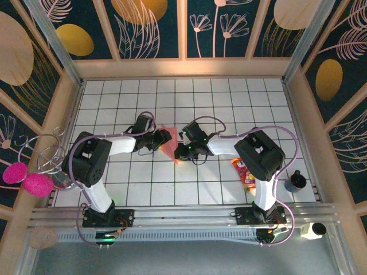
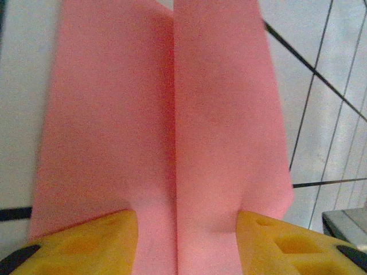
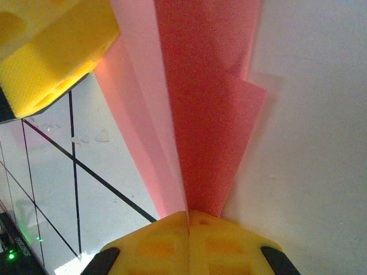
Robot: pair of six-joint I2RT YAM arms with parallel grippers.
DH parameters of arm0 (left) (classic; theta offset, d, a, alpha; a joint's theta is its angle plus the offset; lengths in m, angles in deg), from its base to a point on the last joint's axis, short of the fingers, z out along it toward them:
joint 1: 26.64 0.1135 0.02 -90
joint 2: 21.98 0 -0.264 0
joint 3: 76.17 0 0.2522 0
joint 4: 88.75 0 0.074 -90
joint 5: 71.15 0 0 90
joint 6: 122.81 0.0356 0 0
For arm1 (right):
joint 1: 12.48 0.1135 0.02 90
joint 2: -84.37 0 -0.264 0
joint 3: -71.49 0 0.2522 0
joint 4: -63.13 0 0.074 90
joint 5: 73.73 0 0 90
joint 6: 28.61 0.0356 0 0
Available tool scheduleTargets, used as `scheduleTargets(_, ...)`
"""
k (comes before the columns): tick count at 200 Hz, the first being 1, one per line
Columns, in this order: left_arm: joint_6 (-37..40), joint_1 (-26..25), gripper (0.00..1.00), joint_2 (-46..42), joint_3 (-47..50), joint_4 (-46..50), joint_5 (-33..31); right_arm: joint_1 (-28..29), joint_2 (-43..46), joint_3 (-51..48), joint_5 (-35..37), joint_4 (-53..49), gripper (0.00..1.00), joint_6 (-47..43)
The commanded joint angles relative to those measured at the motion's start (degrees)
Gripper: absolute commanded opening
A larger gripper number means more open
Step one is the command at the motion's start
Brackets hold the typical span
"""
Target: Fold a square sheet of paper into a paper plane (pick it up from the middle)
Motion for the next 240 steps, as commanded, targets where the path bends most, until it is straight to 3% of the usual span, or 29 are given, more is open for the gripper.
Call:
scheduleTargets(1, 1.5, 0.2, 0.5, -2.5, -0.5, 4.3, -2.6, -1.2, -0.9, -1.1, -2.6, -0.1, 0.02, -2.0)
scheduleTargets(50, 2.4, 0.2, 0.49, -9.1, 2.3, -2.8, -1.6, -4.7, -2.3, -1.8, -13.8, 0.6, 0.0, -8.3)
scheduleTargets(107, 1.8, -0.3, 0.36, -10.2, 8.6, -17.1, 7.7, -7.9, -3.8, -3.5, -20.6, 4.0, 0.0, -8.8)
scheduleTargets(240, 2.0, -1.2, 0.24, -0.2, 6.5, -22.0, 13.2, -10.0, -5.1, -4.4, -22.0, 4.2, 0.0, -9.3)
